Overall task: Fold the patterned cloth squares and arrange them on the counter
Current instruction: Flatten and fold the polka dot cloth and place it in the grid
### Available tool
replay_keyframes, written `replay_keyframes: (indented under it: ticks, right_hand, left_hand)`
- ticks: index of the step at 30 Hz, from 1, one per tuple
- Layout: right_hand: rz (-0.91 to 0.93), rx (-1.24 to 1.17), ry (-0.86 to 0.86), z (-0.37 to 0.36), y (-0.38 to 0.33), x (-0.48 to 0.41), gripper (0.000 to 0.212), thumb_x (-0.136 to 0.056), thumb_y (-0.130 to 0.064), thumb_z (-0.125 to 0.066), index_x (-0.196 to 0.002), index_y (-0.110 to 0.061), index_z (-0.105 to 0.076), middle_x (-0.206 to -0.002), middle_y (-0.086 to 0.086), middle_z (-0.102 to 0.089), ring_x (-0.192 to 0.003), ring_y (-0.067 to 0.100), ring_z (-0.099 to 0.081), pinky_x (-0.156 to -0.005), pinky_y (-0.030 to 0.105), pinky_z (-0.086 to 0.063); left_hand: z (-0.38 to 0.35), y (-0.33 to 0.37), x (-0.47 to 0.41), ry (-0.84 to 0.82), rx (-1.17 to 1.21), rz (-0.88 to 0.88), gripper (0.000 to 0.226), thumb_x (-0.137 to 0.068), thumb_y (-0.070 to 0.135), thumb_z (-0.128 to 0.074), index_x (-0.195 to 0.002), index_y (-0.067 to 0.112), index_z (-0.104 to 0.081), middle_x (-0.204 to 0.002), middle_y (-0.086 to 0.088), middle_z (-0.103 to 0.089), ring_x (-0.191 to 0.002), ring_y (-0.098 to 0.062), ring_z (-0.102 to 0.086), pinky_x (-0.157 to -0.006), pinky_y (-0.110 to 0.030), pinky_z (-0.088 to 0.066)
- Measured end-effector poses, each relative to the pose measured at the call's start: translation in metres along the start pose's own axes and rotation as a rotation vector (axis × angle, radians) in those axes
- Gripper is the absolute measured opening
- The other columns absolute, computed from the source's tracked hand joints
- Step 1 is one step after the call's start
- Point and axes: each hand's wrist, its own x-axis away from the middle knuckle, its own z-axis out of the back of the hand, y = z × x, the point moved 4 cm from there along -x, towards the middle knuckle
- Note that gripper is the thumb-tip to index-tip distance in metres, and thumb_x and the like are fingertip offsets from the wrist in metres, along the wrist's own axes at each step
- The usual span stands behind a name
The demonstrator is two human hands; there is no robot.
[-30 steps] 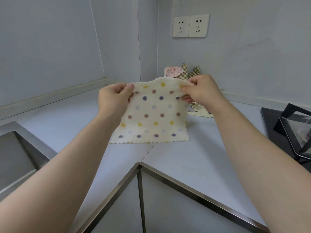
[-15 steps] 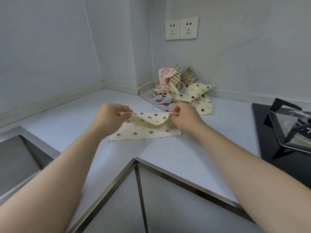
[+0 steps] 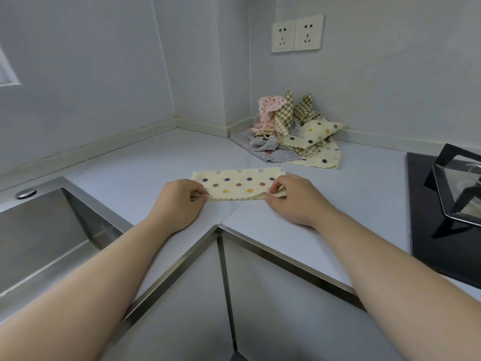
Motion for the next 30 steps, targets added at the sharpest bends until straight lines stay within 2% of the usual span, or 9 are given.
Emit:
replay_keyframes:
  ticks: [4, 7, 9, 12, 16, 19, 22, 26, 30]
  right_hand:
    - [-0.003, 0.009, -0.002, 0.0, 0.006, -0.001, 0.026, -0.093, -0.045, -0.065, -0.108, -0.024, -0.067, -0.124, -0.006, -0.057, -0.115, 0.014, -0.056, -0.095, 0.029, -0.045]
    - [-0.003, 0.038, -0.003, 0.004, 0.01, -0.002, 0.026, -0.094, -0.043, -0.063, -0.114, -0.028, -0.069, -0.139, -0.007, -0.05, -0.128, 0.013, -0.05, -0.106, 0.031, -0.041]
    - [0.008, 0.048, 0.022, 0.006, 0.013, -0.004, 0.021, -0.094, -0.04, -0.063, -0.112, -0.033, -0.071, -0.141, -0.009, -0.048, -0.13, 0.011, -0.046, -0.108, 0.034, -0.041]
    - [0.058, 0.034, 0.057, 0.008, 0.016, -0.006, 0.017, -0.095, -0.032, -0.064, -0.107, -0.036, -0.075, -0.134, -0.011, -0.052, -0.126, 0.011, -0.047, -0.107, 0.036, -0.042]
    - [0.103, 0.119, 0.022, 0.008, 0.012, -0.007, 0.022, -0.098, -0.024, -0.059, -0.109, -0.03, -0.077, -0.12, -0.01, -0.064, -0.117, 0.014, -0.056, -0.103, 0.039, -0.046]
    - [0.042, 0.185, 0.026, 0.01, 0.01, -0.008, 0.026, -0.098, -0.022, -0.054, -0.109, -0.029, -0.075, -0.118, -0.007, -0.067, -0.111, 0.018, -0.059, -0.098, 0.039, -0.049]
    - [0.039, 0.232, 0.018, 0.011, 0.009, -0.009, 0.027, -0.097, -0.021, -0.052, -0.111, -0.027, -0.073, -0.121, -0.006, -0.067, -0.114, 0.019, -0.058, -0.1, 0.039, -0.046]
    - [0.178, 0.176, -0.004, 0.004, 0.0, -0.006, 0.029, -0.098, -0.031, -0.055, -0.123, -0.03, -0.069, -0.131, -0.012, -0.064, -0.127, 0.014, -0.052, -0.109, 0.04, -0.042]
    - [0.112, 0.133, -0.064, -0.004, -0.004, -0.01, 0.03, -0.097, -0.043, -0.056, -0.121, -0.034, -0.071, -0.129, -0.013, -0.066, -0.122, 0.013, -0.057, -0.103, 0.039, -0.049]
  left_hand:
    - [0.0, -0.001, 0.004, 0.047, -0.052, -0.037, 0.009, -0.086, 0.031, -0.07, -0.087, 0.026, -0.077, -0.101, 0.01, -0.073, -0.107, -0.02, -0.062, -0.089, -0.03, -0.046]
    - [0.004, -0.003, 0.003, 0.12, -0.162, -0.098, 0.008, -0.081, 0.034, -0.076, -0.081, 0.026, -0.08, -0.109, 0.01, -0.074, -0.122, -0.025, -0.056, -0.1, -0.041, -0.04]
    - [0.006, -0.004, 0.001, 0.133, -0.155, -0.175, 0.006, -0.08, 0.029, -0.078, -0.08, 0.024, -0.08, -0.102, 0.009, -0.075, -0.111, -0.026, -0.061, -0.094, -0.041, -0.044]
    - [0.005, -0.005, -0.001, 0.069, -0.099, -0.258, 0.009, -0.082, 0.016, -0.077, -0.09, 0.02, -0.08, -0.095, 0.007, -0.076, -0.098, -0.023, -0.065, -0.088, -0.037, -0.052]
    - [0.005, -0.007, 0.0, 0.028, -0.08, -0.201, 0.013, -0.086, 0.013, -0.07, -0.089, 0.021, -0.08, -0.09, 0.007, -0.075, -0.088, -0.019, -0.068, -0.083, -0.037, -0.056]
    - [0.004, -0.006, -0.002, 0.029, -0.099, -0.157, 0.014, -0.087, 0.013, -0.066, -0.088, 0.018, -0.079, -0.089, 0.004, -0.074, -0.085, -0.021, -0.066, -0.08, -0.037, -0.056]
    - [0.002, -0.005, -0.002, 0.035, -0.129, -0.161, 0.012, -0.087, 0.019, -0.065, -0.081, 0.018, -0.075, -0.08, 0.003, -0.07, -0.079, -0.023, -0.063, -0.073, -0.038, -0.055]
    - [0.001, -0.001, -0.002, 0.081, -0.097, -0.195, 0.015, -0.09, 0.026, -0.067, -0.097, 0.019, -0.078, -0.099, 0.004, -0.074, -0.098, -0.02, -0.064, -0.086, -0.033, -0.053]
    - [-0.003, -0.002, -0.003, -0.028, -0.037, -0.164, 0.019, -0.092, 0.024, -0.065, -0.106, 0.023, -0.078, -0.107, 0.008, -0.075, -0.099, -0.013, -0.068, -0.094, -0.033, -0.054]
